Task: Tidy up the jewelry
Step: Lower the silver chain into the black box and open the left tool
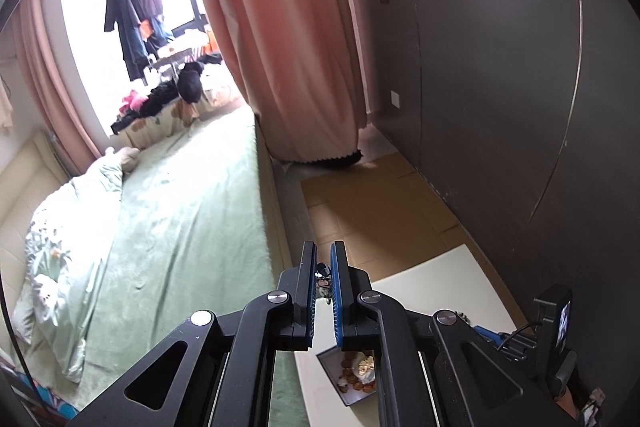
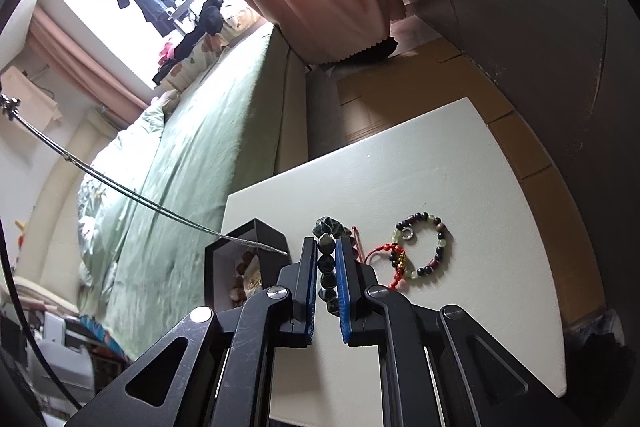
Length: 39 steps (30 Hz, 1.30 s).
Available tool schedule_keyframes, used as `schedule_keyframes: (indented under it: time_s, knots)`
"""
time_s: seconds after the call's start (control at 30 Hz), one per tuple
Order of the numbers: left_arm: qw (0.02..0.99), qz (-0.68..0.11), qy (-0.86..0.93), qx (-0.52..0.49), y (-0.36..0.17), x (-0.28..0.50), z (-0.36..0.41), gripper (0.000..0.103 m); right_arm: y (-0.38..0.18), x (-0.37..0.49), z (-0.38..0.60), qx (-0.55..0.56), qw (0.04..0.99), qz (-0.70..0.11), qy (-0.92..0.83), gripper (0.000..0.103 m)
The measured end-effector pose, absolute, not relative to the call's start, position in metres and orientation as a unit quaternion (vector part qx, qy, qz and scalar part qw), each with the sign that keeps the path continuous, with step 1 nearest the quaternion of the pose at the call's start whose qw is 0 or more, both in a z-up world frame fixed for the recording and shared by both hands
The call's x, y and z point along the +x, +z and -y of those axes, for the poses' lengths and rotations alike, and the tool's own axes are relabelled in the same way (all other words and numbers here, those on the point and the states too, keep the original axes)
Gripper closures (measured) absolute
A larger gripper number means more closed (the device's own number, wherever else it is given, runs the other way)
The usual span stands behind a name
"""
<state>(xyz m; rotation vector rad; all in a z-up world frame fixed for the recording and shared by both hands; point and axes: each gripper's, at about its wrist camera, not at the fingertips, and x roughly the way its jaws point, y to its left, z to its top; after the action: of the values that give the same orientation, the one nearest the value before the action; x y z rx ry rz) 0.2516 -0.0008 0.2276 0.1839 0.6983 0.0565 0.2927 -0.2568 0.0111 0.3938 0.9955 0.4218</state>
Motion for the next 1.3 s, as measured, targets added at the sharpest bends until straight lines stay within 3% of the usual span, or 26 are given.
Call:
schedule_keyframes:
  time_s: [0.3, 0.63, 1.3]
  knots:
    - [0.941, -0.325, 0.035, 0.092, 0.249, 0.245, -0.005, 0.096, 0.008, 0.294, 0.259, 0.197, 0.837, -0.467, 0.204, 0.092]
    - [0.934, -0.345, 0.037, 0.087, 0.226, 0.250, -0.016, 0.097, 0.008, 0.292, 0.257, 0.190, 0.838, -0.466, 0.211, 0.092]
    - [0.888, -0.459, 0.001, 0.030, 0.066, 0.273, -0.028, 0.097, 0.010, 0.291, 0.252, 0.183, 0.842, -0.462, 0.212, 0.092]
